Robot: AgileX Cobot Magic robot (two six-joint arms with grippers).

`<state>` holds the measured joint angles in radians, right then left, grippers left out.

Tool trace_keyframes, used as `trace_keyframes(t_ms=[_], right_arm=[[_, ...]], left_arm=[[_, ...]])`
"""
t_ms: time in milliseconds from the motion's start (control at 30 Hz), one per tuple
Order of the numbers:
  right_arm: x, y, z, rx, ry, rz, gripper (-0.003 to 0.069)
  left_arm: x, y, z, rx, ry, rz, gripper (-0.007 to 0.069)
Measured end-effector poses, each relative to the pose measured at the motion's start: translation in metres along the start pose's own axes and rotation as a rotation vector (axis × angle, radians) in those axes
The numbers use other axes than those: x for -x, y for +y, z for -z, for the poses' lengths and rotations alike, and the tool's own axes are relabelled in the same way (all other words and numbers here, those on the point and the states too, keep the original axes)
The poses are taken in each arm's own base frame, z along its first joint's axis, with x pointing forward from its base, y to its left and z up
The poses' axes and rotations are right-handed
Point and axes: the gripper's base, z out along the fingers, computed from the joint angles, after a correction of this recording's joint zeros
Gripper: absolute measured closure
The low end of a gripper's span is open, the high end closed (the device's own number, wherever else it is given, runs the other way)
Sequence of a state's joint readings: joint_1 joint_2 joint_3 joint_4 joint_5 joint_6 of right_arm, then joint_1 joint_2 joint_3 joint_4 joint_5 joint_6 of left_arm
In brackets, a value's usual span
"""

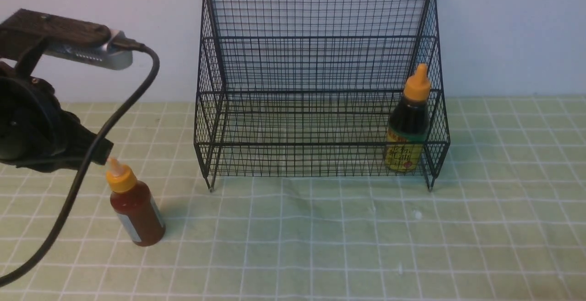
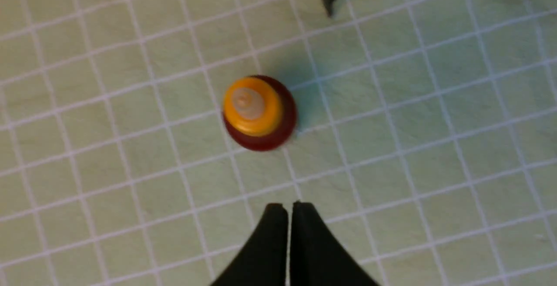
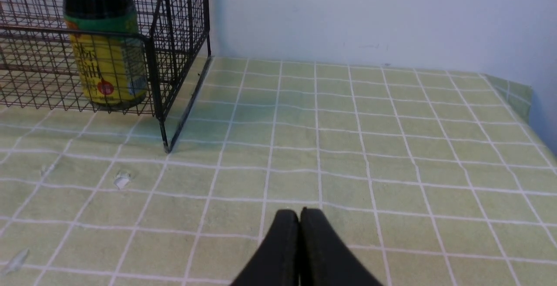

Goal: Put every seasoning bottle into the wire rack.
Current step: Use the left arm to grab the condiment bottle closest to it

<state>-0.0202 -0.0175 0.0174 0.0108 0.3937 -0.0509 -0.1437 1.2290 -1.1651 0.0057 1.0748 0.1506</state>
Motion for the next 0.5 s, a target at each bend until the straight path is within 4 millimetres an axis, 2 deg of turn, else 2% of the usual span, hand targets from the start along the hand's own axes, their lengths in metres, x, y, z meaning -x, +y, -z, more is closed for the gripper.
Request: trace_keyframes(t_ms=[100,200,333,367,400,500], right_arm=[[0.000,0.000,0.000,0.000,0.000,0.000,0.0671],[0.000,0.000,0.000,0.000,0.000,0.000,0.0671],[0.000,0.000,0.000,0.000,0.000,0.000,0.0671],[0.000,0.000,0.000,0.000,0.000,0.000,0.0671],[0.000,0.000,0.000,0.000,0.000,0.000,0.0671],[0.000,0.000,0.000,0.000,0.000,0.000,0.0671]], left_arm=[[0.004,0.003,-0.001,0.035,-0.039,-0.017,0.0615],[0.011,0.004,-0.005,0.042,-0.082,-0.019,0.0550],[0.022,0.006,-0.026,0.043,-0.095,-0.022,0.0344],[0.023,0.006,-0.029,0.042,-0.093,-0.022,0.0323],[0.026,0.006,-0.038,0.040,-0.081,-0.023,0.0249],[0.030,0.007,-0.059,0.033,-0.043,-0.023,0.0109]])
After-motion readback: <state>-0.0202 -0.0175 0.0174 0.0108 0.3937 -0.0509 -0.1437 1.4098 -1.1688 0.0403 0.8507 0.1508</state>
